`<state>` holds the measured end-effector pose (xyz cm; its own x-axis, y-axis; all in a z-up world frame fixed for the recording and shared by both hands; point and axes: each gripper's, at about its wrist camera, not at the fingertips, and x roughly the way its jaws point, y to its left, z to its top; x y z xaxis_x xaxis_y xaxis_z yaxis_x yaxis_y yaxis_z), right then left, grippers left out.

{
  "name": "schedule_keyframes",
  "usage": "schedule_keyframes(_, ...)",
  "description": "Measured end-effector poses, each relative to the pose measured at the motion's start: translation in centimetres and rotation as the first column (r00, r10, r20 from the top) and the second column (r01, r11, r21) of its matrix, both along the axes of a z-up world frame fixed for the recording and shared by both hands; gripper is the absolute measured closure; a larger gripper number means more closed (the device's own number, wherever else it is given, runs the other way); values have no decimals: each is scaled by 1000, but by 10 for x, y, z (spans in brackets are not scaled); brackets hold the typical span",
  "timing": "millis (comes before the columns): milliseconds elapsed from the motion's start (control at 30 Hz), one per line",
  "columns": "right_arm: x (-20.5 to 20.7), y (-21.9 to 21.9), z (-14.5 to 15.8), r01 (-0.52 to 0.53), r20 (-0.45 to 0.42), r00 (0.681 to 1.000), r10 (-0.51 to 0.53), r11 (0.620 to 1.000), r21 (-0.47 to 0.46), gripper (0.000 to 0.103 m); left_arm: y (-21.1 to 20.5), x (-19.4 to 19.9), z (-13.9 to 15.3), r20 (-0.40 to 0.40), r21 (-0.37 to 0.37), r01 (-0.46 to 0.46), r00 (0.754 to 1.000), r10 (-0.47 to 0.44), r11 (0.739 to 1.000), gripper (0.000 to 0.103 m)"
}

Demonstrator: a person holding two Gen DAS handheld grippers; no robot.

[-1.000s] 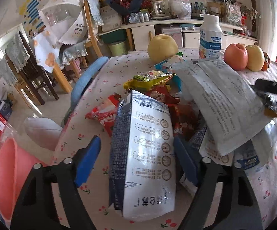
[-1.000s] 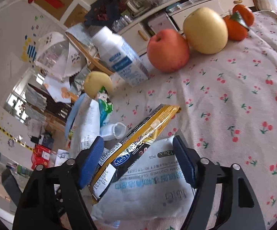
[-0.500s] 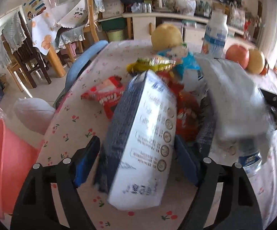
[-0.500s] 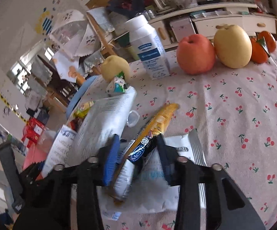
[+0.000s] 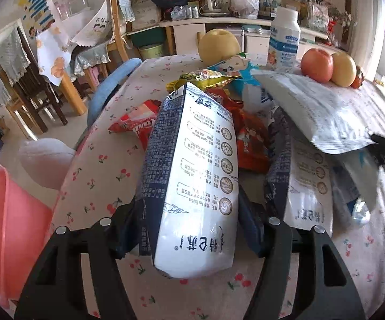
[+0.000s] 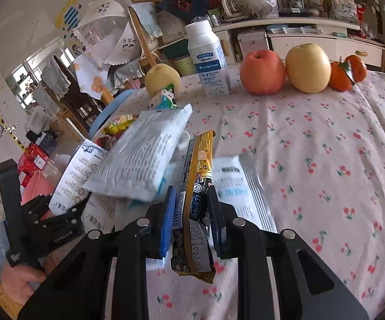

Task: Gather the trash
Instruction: 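Grasp the gold snack bar with right tool while left tool grasps white printed bag, then carry the gold snack bar and white bag over the pink bucket with both tools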

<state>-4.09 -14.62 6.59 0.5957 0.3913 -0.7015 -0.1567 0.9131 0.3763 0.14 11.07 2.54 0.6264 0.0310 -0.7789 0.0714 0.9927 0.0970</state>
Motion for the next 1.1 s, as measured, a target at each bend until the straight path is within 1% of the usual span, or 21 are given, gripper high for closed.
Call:
schedule_keyframes(200, -13, -2, 1, 15, -5, 1000, -15, 1000, -27, 79, 8, -14, 13, 28, -91, 17, 999, -14, 996, 37)
schedule_keyframes(267, -16, 1, 2, 22, -2, 1000, -22, 998, -53, 79, 11, -17, 16, 30, -129, 20, 999, -17, 991, 37)
schedule_keyframes(300, -18, 3, 3, 23, 1, 1000, -23, 998, -65, 77, 13, -20, 19, 32, -158, 24, 999, -20, 987, 37)
schedule_keyframes(367, -20, 6, 3, 24, -1, 1000, -24, 996, -84, 76, 16, -24, 22, 40, -189, 32, 999, -25, 981, 37)
schedule_keyframes(467, -18, 8, 2, 29, 0, 1000, -29, 994, -101, 68, 20, -31, 28, 57, -205, 42, 998, -31, 978, 37)
schedule_keyframes(533, -16, 8, -2, 38, -8, 999, -39, 995, -91, 63, 24, -34, 31, 64, -225, 45, 997, -32, 973, 38)
schedule_keyframes(567, -16, 7, -2, 41, -10, 999, -42, 996, -83, 61, 25, -35, 32, 68, -231, 45, 997, -30, 972, 38)
schedule_keyframes(633, -16, 8, -1, 48, -3, 999, -49, 995, -88, 62, 29, -37, 36, 78, -241, 42, 997, -24, 970, 38)
schedule_keyframes(700, -19, 11, -1, 53, 9, 999, -52, 992, -115, 73, 34, -40, 40, 91, -257, 37, 996, -14, 966, 38)
schedule_keyframes(733, -20, 12, 0, 56, 16, 998, -54, 990, -129, 73, 37, -40, 42, 95, -262, 36, 995, -11, 964, 38)
schedule_keyframes(800, -22, 13, 1, 66, 25, 998, -63, 987, -149, 80, 40, -42, 44, 104, -268, 35, 995, -7, 963, 38)
schedule_keyframes(967, -38, 8, 3, 115, 33, 993, -112, 986, -116, 83, 45, -45, 48, 116, -290, 48, 993, -14, 956, 38)
schedule_keyframes(1100, -56, 8, 19, 145, 90, 987, -135, 983, -116, 85, 51, -51, 55, 139, -316, 58, 990, -15, 947, 38)
